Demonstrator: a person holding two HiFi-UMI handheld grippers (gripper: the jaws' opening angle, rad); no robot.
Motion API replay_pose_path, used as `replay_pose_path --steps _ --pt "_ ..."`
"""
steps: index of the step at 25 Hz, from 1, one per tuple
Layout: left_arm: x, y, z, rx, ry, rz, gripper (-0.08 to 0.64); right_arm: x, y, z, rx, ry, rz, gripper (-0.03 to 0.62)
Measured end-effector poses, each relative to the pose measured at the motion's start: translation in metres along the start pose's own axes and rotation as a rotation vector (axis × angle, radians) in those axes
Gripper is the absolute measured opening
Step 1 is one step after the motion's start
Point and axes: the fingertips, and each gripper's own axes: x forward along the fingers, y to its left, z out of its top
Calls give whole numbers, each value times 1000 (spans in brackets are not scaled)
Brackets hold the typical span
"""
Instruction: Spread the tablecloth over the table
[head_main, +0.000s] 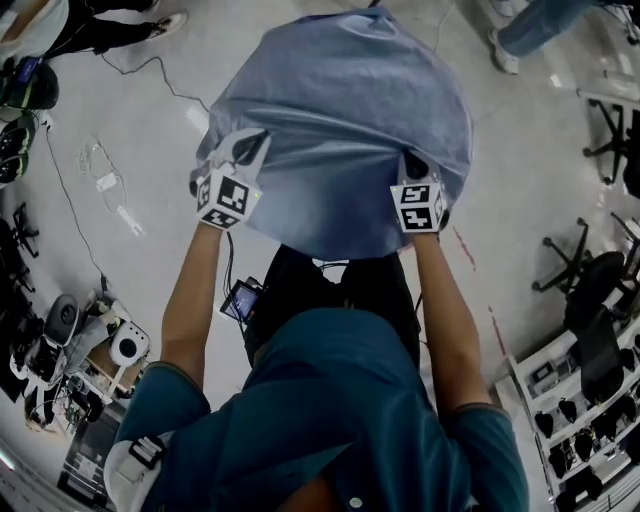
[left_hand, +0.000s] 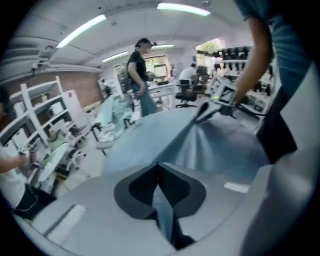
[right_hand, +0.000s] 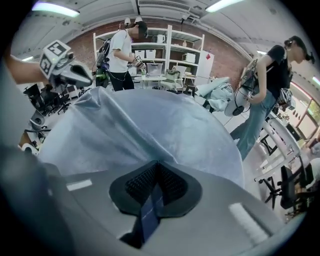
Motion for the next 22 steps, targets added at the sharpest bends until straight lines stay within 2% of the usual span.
replay_pose_path --steps 1,2,3,5,6,7,8,10,12,14,16,19,22 --pt "7 -30 9 20 -7 -48 0 1 -7 -1 -7 7 -6 17" --pt "10 -42 12 17 -8 -52 0 1 -16 -3 -13 18 -15 17" --pt "11 -37 11 -20 -14 -18 0 1 -27 -4 -17 31 -27 17" --pt "7 7 6 -143 -39 77 0 -4 -45 -5 -18 51 -58 15" --pt "6 31 -1 -172 -31 106 0 -10 -48 -3 -20 46 -75 15" --pt "7 49 -13 -166 0 118 0 -17 -43 0 -32 34 -83 15" --pt "12 62 -28 -146 39 118 0 -23 -28 4 -49 17 -68 15" --pt "22 69 -44 -134 67 97 0 -30 31 5 -72 -10 37 15" --pt "34 58 -44 -152 58 66 0 -29 96 -2 -68 -13 166 17" --pt "50 46 -53 -168 80 44 0 -23 139 -14 -56 8 223 15" --pt "59 45 -67 -205 95 42 0 -19 158 -18 -60 16 215 15" --pt "62 57 -67 -235 51 40 0 -26 158 -31 -97 42 201 11" --pt "62 64 -66 -204 35 -17 0 -39 149 -52 -97 68 192 11"
